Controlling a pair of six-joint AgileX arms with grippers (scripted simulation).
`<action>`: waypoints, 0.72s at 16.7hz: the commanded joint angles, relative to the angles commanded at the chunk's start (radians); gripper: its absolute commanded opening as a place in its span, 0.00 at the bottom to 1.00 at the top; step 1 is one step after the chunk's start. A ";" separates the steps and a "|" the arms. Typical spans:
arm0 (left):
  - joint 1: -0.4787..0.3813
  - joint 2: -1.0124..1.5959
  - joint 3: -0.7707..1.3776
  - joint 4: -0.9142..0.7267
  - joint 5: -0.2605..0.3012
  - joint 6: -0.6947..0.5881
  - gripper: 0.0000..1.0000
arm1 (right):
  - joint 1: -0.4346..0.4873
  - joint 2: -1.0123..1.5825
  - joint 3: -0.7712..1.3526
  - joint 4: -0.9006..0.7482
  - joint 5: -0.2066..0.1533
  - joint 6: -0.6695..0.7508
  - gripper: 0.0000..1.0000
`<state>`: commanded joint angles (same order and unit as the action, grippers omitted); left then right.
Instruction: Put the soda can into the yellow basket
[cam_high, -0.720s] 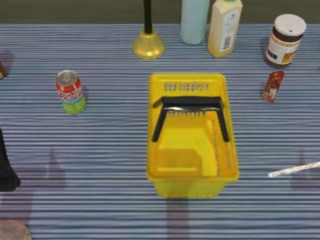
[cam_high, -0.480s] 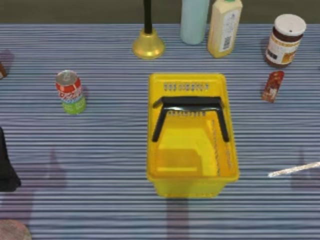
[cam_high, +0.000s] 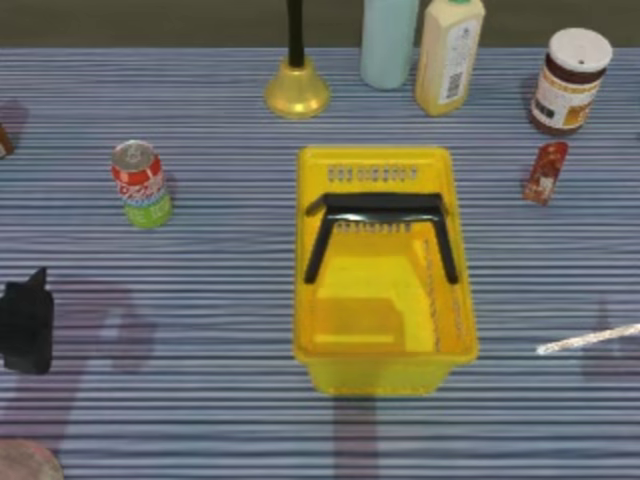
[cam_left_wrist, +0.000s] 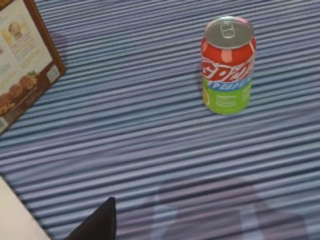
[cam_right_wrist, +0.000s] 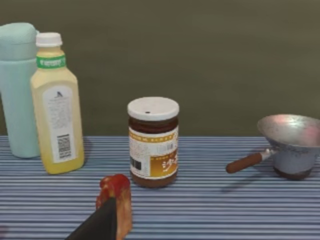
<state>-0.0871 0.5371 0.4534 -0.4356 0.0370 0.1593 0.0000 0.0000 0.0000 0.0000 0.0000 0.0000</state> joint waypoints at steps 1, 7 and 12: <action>-0.012 0.094 0.088 -0.065 0.004 0.027 1.00 | 0.000 0.000 0.000 0.000 0.000 0.000 1.00; -0.074 0.704 0.705 -0.438 0.019 0.198 1.00 | 0.000 0.000 0.000 0.000 0.000 0.000 1.00; -0.094 1.230 1.218 -0.684 0.008 0.331 1.00 | 0.000 0.000 0.000 0.000 0.000 0.000 1.00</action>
<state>-0.1807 1.7671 1.6718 -1.1198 0.0453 0.4906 0.0000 0.0000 0.0000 0.0000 0.0000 0.0000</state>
